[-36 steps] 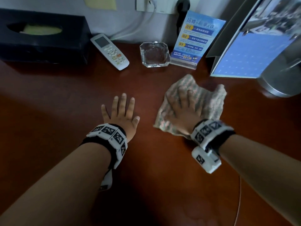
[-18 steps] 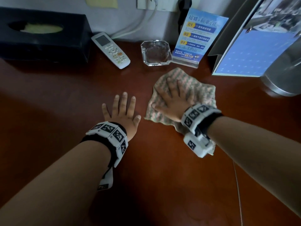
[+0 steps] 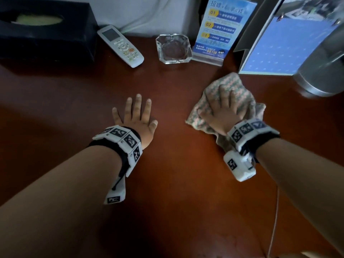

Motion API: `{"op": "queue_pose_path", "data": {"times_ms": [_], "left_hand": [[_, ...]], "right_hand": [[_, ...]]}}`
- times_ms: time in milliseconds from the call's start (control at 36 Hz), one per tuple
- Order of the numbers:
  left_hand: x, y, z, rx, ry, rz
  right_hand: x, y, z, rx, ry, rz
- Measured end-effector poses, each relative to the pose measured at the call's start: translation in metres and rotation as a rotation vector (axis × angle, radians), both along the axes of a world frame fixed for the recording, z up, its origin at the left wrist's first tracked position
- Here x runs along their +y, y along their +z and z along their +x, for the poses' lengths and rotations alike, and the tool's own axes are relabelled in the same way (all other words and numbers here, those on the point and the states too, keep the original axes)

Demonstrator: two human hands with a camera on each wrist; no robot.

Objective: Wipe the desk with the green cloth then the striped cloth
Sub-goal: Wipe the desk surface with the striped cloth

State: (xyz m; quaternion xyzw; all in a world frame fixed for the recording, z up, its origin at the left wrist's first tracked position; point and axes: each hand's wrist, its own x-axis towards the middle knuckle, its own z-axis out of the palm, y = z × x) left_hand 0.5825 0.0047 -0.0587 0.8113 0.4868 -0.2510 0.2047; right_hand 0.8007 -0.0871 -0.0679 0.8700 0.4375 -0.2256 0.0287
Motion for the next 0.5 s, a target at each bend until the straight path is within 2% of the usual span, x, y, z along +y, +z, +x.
{"op": "queue_pose_path", "data": {"times_ms": [83, 194, 306, 361, 500], "left_hand": [[-0.001, 0.001, 0.000, 0.000, 0.004, 0.005], [-0.001, 0.003, 0.001, 0.014, 0.015, 0.023], [-0.004, 0.005, 0.004, 0.025, 0.026, 0.036], [-0.005, 0.005, 0.004, 0.035, 0.028, 0.042], [-0.009, 0.007, 0.005, 0.054, 0.027, 0.091]], "right_hand": [[-0.034, -0.004, -0.032, 0.011, 0.101, -0.015], [-0.094, -0.007, -0.085, 0.026, 0.323, -0.082], [-0.147, 0.002, -0.115, 0.127, 0.446, -0.021], [-0.157, 0.008, -0.116, 0.207, 0.462, -0.074], [-0.145, 0.003, -0.103, 0.132, 0.464, -0.067]]}}
